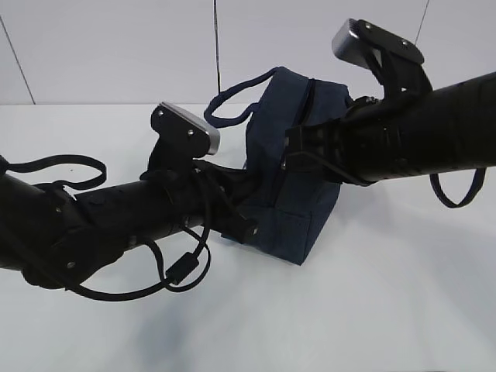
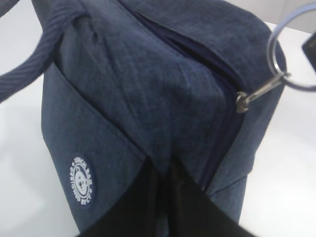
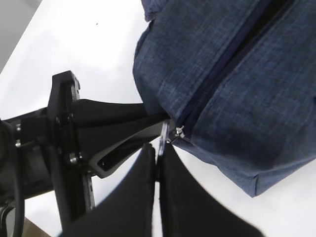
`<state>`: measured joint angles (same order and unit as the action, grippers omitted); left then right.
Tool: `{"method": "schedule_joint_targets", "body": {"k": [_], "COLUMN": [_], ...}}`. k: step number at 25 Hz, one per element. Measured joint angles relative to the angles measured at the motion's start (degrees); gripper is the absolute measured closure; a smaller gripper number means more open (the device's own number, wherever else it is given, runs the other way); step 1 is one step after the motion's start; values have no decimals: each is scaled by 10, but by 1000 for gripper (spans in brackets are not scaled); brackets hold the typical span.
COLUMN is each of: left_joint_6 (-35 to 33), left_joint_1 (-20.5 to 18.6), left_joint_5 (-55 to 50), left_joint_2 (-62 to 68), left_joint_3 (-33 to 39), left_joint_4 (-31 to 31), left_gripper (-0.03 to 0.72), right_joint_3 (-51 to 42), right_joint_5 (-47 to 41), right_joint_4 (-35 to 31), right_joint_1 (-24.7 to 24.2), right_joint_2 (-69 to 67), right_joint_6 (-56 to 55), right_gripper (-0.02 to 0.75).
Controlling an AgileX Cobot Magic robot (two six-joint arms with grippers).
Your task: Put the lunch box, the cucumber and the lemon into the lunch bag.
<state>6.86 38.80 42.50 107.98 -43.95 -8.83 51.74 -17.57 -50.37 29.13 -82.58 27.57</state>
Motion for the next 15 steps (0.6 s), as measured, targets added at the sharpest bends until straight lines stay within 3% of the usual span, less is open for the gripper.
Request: {"method": "schedule_joint_targets", "body": {"k": [15], "left_joint_6": [0], "left_joint_1": [0], "left_joint_5": [-14], "left_joint_2": [0], "left_joint_3": [0], "left_joint_4": [2], "left_gripper": [692], "right_joint_3": [2], "right_joint_5": [16], "right_joint_4": [2], "right_joint_1": [0], "right_joint_2": [1], "right_joint_6": [3], "right_gripper": [737]}}
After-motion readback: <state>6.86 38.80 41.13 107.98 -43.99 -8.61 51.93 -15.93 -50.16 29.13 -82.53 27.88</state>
